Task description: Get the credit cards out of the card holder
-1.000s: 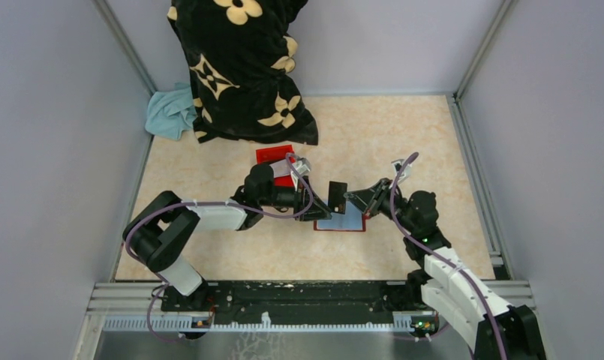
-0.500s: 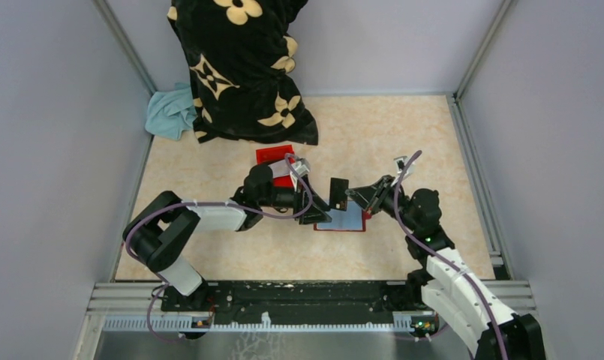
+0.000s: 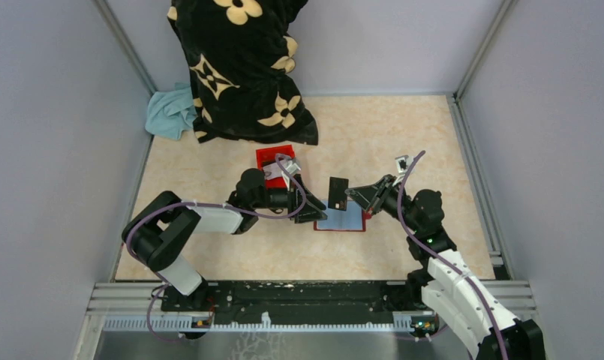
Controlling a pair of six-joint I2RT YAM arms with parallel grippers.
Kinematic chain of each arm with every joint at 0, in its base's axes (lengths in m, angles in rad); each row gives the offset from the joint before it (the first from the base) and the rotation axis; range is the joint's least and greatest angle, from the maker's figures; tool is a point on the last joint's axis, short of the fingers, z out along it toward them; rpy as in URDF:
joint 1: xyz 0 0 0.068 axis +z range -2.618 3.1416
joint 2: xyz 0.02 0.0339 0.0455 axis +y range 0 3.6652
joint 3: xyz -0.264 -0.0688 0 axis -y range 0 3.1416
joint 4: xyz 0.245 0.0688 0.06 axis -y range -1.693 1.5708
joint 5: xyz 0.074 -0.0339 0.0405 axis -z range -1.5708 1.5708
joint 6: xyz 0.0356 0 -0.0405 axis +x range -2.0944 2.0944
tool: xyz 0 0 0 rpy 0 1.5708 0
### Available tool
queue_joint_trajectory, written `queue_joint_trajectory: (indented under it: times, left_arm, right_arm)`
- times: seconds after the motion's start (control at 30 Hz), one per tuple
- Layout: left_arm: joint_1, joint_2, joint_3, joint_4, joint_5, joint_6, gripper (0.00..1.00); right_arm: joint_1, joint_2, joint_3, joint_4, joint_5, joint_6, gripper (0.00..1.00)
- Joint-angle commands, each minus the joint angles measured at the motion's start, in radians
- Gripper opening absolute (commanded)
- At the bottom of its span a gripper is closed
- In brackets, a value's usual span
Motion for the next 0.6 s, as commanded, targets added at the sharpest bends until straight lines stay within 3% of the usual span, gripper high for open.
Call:
queue_joint_trajectory:
  times: [0.0, 0.23, 0.37, 0.57]
  left_arm:
    - [0.004, -0.001, -0.008, 0.147, 0.045, -0.069, 0.59]
    - [0.012, 0.081, -0.011, 0.374, 0.121, -0.227, 0.56]
    - [0.009, 0.064, -0.015, 0.343, 0.105, -0.207, 0.55]
    - [0.009, 0.045, -0.017, 0.308, 0.098, -0.174, 0.43]
  right_arm:
    - [-0.007, 0.005, -0.001, 0.118, -0.033, 0.042, 0.0]
    - [-0.006, 0.061, -0.037, 0.241, -0.056, 0.103, 0.0]
    - [-0.007, 0.057, -0.037, 0.233, -0.049, 0.095, 0.0]
    - [-0.005, 0.063, -0.048, 0.262, -0.065, 0.114, 0.0]
